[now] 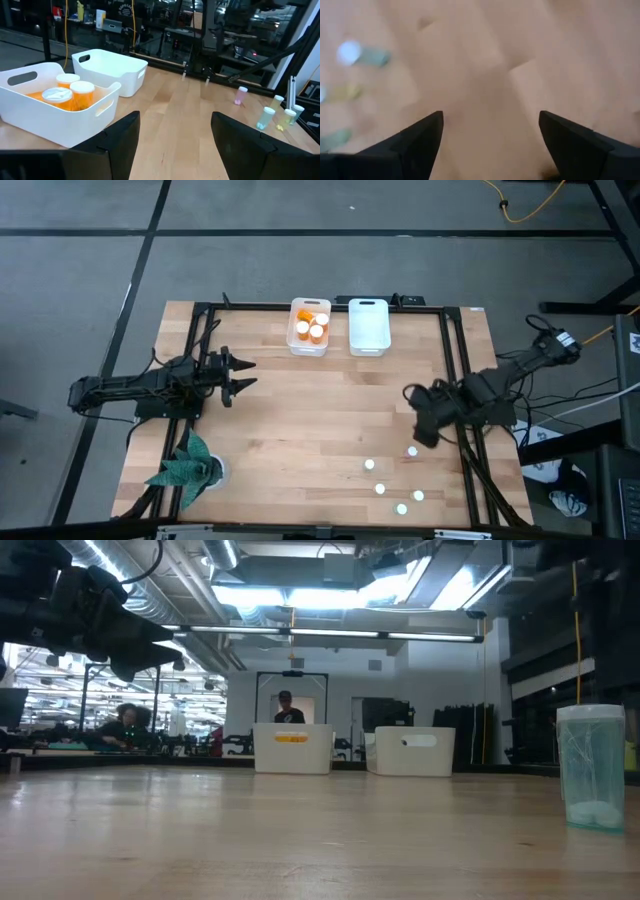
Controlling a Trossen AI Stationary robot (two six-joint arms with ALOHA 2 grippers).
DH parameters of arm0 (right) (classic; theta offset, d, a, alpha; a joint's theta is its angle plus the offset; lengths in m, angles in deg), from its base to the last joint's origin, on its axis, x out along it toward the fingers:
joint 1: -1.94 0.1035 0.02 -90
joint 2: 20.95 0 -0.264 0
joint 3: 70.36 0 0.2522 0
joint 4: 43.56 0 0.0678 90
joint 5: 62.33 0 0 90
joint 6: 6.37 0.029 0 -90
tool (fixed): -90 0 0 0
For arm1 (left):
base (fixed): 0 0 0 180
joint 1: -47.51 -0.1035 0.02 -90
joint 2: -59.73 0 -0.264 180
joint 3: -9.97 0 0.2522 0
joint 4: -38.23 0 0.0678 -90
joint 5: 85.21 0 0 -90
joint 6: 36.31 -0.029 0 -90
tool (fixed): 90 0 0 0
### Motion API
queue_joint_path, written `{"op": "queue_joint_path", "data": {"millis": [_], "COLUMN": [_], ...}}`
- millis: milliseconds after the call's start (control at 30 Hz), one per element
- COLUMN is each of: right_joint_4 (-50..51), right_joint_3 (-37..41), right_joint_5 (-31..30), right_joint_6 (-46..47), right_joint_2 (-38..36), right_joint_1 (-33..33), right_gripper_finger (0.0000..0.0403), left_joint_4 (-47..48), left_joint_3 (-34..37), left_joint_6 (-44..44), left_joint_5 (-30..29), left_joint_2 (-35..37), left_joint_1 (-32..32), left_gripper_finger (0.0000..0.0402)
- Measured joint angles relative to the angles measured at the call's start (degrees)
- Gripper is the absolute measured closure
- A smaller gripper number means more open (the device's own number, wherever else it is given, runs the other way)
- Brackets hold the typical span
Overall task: Pick and place medicine bottles into bin by pill shape (circle, oval)
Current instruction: Put the pink tablet bottle into the right white bin
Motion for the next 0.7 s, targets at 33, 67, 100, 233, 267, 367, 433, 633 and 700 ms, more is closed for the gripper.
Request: {"op": "queue_joint_path", "data": {"millis": [33, 67, 100, 233, 267, 367, 433, 633, 700], "right_joint_4": [-0.02, -0.01, 0.02, 0.0, 0.0, -0.2, -0.14, 0.04, 0.03], "right_joint_3": [-0.06, -0.08, -0.08, -0.1, -0.1, -0.1, -0.1, -0.1, -0.1], "right_joint_5": [1.19, 2.12, 2.67, 3.14, 3.12, 2.77, 2.65, 2.57, 2.54], "right_joint_6": [1.79, 3.7, 6.04, 14.68, 16.52, 20.82, 23.01, 22.36, 22.28], "right_joint_2": [0.0, 0.0, 0.02, 0.82, 1.28, 3.23, 4.93, 10.22, 11.87], "right_joint_1": [1.94, 3.86, 5.85, 13.09, 14.7, 18.26, 19.68, 22.66, 23.2], "right_gripper_finger": [0.0073, 0.0073, 0.0073, 0.0073, 0.0073, 0.0073, 0.0073, 0.0073, 0.0073], "left_joint_4": [0.0, 0.0, 0.0, -0.02, -0.02, -0.02, -0.02, -0.02, -0.02], "left_joint_3": [0.0, 0.0, 0.0, 0.0, 0.0, 0.0, 0.0, 0.0, 0.0], "left_joint_6": [0.0, 0.0, 0.0, 0.0, 0.0, 0.0, 0.0, 0.0, 0.0], "left_joint_5": [0.0, 0.0, 0.0, 0.0, 0.0, 0.0, 0.0, 0.0, 0.0], "left_joint_2": [-0.02, -0.02, -0.02, -0.02, -0.02, -0.02, -0.02, -0.02, -0.02], "left_joint_1": [0.0, 0.0, 0.0, 0.0, 0.0, 0.0, 0.0, 0.0, 0.0], "left_gripper_finger": [0.0165, 0.0165, 0.0165, 0.0165, 0.0165, 0.0165, 0.0165, 0.0165, 0.0165]}}
